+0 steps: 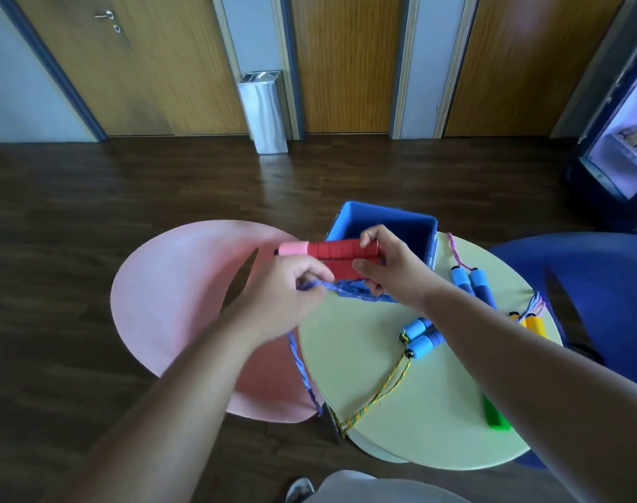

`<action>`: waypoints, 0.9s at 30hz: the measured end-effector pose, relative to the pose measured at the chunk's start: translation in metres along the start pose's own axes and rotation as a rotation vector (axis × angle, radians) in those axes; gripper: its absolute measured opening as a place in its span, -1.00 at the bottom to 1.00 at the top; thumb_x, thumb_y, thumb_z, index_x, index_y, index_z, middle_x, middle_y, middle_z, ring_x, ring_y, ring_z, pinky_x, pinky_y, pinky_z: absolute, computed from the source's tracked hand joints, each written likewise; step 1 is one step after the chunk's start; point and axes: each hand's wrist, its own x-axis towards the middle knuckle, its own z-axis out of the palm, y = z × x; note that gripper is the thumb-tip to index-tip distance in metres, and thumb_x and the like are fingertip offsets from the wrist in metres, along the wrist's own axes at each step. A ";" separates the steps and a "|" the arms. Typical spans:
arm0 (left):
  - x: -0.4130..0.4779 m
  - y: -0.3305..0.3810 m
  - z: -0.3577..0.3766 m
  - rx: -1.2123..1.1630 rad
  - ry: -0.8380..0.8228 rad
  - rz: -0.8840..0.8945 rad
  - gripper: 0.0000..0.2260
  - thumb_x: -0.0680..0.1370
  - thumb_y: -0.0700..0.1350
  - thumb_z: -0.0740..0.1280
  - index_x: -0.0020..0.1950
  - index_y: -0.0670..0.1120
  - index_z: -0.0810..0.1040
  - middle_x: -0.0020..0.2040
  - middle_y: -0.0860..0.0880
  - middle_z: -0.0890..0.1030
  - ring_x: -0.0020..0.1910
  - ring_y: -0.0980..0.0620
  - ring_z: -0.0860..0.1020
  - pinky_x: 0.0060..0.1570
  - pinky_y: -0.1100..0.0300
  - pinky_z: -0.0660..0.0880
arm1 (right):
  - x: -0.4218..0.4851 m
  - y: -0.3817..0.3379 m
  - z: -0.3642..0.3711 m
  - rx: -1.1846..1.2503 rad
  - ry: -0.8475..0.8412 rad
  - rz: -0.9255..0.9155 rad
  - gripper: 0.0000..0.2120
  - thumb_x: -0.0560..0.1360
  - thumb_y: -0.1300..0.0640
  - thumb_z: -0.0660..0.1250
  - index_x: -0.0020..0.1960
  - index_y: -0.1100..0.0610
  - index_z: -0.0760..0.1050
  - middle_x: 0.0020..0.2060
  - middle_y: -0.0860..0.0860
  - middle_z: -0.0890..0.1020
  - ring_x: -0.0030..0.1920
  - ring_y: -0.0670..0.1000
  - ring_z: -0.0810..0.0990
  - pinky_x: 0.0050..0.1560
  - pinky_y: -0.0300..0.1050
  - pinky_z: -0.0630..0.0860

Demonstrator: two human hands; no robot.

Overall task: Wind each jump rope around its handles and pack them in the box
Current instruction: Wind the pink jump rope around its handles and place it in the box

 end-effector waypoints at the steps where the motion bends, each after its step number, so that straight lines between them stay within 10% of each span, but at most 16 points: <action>1: 0.006 0.005 -0.011 0.022 0.018 0.019 -0.87 0.48 -0.09 0.43 -0.04 0.14 0.69 -0.26 0.12 0.65 -0.32 0.14 0.61 -0.24 0.21 0.56 | -0.005 0.000 0.002 0.017 -0.031 -0.015 -0.75 0.59 0.33 0.38 0.05 0.15 0.31 -0.27 0.09 0.45 -0.38 0.04 0.39 -0.39 -0.07 0.39; 6: 0.044 0.033 -0.039 0.173 0.016 0.128 -0.87 0.51 -0.12 0.51 -0.12 0.13 0.69 -0.30 0.33 0.62 -0.29 0.33 0.56 -0.29 0.46 0.38 | -0.023 -0.005 0.018 0.040 -0.113 -0.083 -0.49 0.36 0.25 0.65 -0.03 0.04 0.31 -0.26 -0.02 0.53 -0.32 -0.02 0.44 -0.37 -0.10 0.44; 17: 0.088 0.041 -0.035 0.099 -0.134 0.184 -0.96 0.53 -0.05 0.53 -0.11 0.09 0.74 -0.18 0.15 0.72 -0.18 0.20 0.65 -0.08 0.22 0.58 | -0.034 -0.015 0.017 0.072 -0.013 -0.221 -0.79 0.64 0.26 0.33 0.08 0.14 0.28 -0.22 0.10 0.42 -0.32 0.01 0.33 -0.34 -0.19 0.34; 27: 0.114 0.063 -0.017 0.083 -0.262 0.243 -0.95 0.55 -0.02 0.51 -0.12 0.09 0.74 -0.19 0.07 0.72 -0.23 0.10 0.61 -0.17 0.11 0.55 | -0.045 -0.022 -0.008 0.052 0.045 -0.268 -0.86 0.69 0.32 0.22 0.17 0.14 0.46 -0.37 -0.24 0.47 -0.46 -0.16 0.34 -0.39 -0.31 0.35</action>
